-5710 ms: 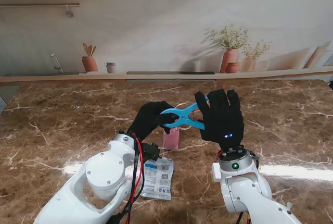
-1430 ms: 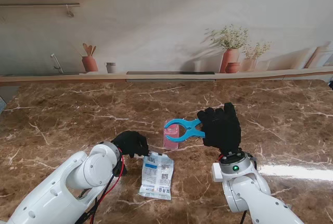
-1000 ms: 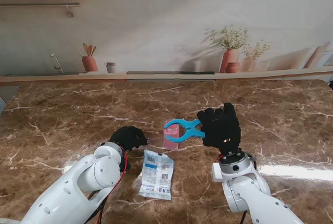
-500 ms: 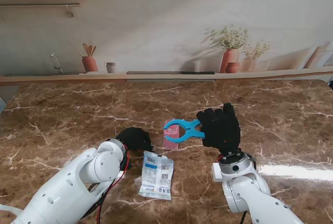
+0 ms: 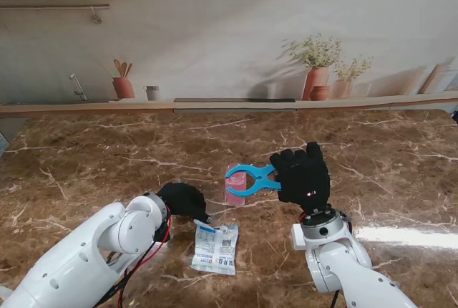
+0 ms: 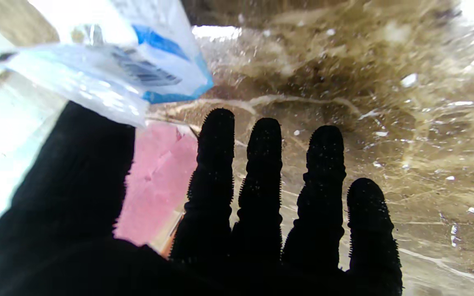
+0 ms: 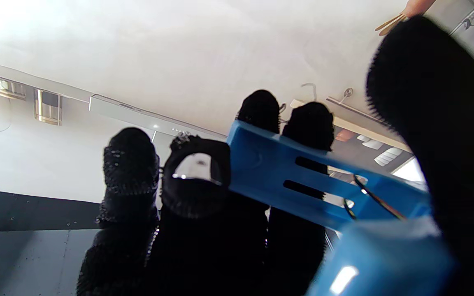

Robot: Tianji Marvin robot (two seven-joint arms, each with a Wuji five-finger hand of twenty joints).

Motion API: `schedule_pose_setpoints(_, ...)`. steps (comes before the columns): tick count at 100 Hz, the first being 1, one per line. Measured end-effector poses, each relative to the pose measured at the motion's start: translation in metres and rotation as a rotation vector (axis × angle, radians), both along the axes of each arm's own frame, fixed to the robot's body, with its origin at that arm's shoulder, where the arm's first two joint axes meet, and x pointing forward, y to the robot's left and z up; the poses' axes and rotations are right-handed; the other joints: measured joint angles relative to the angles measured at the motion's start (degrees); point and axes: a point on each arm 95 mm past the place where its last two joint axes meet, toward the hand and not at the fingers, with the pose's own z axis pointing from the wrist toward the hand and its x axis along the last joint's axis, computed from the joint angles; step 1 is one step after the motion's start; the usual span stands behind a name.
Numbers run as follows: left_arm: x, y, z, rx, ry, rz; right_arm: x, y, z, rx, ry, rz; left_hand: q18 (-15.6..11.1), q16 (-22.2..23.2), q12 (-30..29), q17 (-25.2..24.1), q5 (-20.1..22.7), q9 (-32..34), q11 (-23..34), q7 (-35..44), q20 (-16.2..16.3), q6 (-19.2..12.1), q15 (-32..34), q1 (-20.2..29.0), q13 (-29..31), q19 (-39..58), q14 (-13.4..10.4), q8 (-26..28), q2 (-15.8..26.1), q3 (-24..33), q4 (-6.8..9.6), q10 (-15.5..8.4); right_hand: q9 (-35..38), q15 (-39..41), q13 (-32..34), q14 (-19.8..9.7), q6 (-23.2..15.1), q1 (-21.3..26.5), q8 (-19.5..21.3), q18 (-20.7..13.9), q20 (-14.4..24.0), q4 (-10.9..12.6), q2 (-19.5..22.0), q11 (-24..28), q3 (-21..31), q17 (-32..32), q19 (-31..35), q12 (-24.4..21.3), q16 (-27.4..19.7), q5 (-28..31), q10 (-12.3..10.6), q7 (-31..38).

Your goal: Fill the seasoning bottle

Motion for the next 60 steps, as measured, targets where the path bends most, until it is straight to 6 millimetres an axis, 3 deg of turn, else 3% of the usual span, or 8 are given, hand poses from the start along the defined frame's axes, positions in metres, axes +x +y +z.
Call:
schedule_pose_setpoints(12,-0.004,-0.003,-0.001,0.01,0.015,-0.025,0.0,0.0,0.0,0.001,-0.002,0.002,-0.8,0.6,-0.2,-1.8,-0.1,-1.7,-0.9,-0.9,0.0,0.0,-0.5,1.1,-2.7,-2.8,-0.1,0.0,1.5,-5.5,0.15,0.0,0.0,0.0,0.0,0.0,0.0,0.0,0.0,0.0,0.0,0.0,0.1,0.0,0.0,0.0,0.0,0.0,0.0,0.0,0.0,0.0)
schedule_pose_setpoints(19,-0.006,-0.006,0.0,0.021,0.025,-0.047,0.0,0.001,0.0,0.002,-0.003,0.002,-2.0,0.7,-0.2,-3.5,-0.1,-2.2,-1.4,-1.4,0.0,0.1,-0.5,2.0,-4.6,-4.9,-0.1,-0.1,2.7,-10.6,1.6,0.0,0.0,-0.1,0.0,0.0,0.0,0.0,0.0,0.0,0.0,0.0,0.1,0.0,-0.1,-0.1,0.0,0.0,0.0,0.0,0.0,0.0)
schedule_pose_setpoints(34,-0.008,-0.012,0.001,0.074,0.019,-0.107,0.0,0.0,0.0,0.002,-0.008,0.003,-3.2,1.0,0.2,-5.1,-0.9,-5.8,-1.4,-1.2,-1.6,0.1,-1.1,2.0,-7.0,-11.3,-0.4,0.2,2.7,-11.2,2.02,-1.3,0.0,-0.1,0.0,0.0,0.0,0.0,0.1,0.0,0.0,0.0,0.3,0.0,-0.1,-0.1,0.0,0.0,0.0,0.0,0.0,0.0)
schedule_pose_setpoints(42,-0.009,-0.016,0.002,0.098,0.015,-0.135,-0.001,0.0,0.0,0.003,-0.01,0.002,-4.1,0.3,0.5,-5.1,-0.9,-6.4,-1.1,1.8,-1.6,0.6,-2.5,2.0,-8.5,-15.5,-0.6,3.0,2.7,-11.2,2.58,-1.3,0.0,-0.1,0.0,0.0,0.0,0.0,0.1,0.0,0.0,0.0,0.4,0.0,-0.1,-0.2,-0.7,0.0,0.0,0.0,0.0,0.0)
schedule_pose_setpoints(49,-0.01,-0.019,0.003,0.113,0.006,-0.153,-0.001,0.0,0.0,0.005,-0.012,0.001,-4.5,0.0,1.1,-5.2,-0.9,-6.5,-0.6,4.0,-0.7,1.2,-3.3,2.0,-9.3,-18.3,-0.8,5.9,2.6,-10.8,2.59,-1.5,0.0,-0.1,0.0,0.0,0.0,0.0,0.1,0.0,0.0,0.0,0.5,0.0,-0.1,-0.2,-0.7,0.1,0.0,0.0,0.0,0.0)
schedule_pose_setpoints(60,-0.011,-0.025,0.002,0.138,-0.006,-0.181,0.0,0.0,0.0,0.009,-0.013,-0.002,-5.5,-0.5,3.3,-5.6,-0.9,-7.7,1.3,8.2,1.3,1.6,-4.8,1.9,-11.1,-21.4,-1.2,10.2,-1.0,0.5,2.59,-1.2,0.0,-0.4,0.0,0.0,0.0,0.0,0.1,0.0,0.0,0.0,0.5,0.0,-0.2,-0.2,-0.7,0.1,0.0,0.0,0.0,0.0)
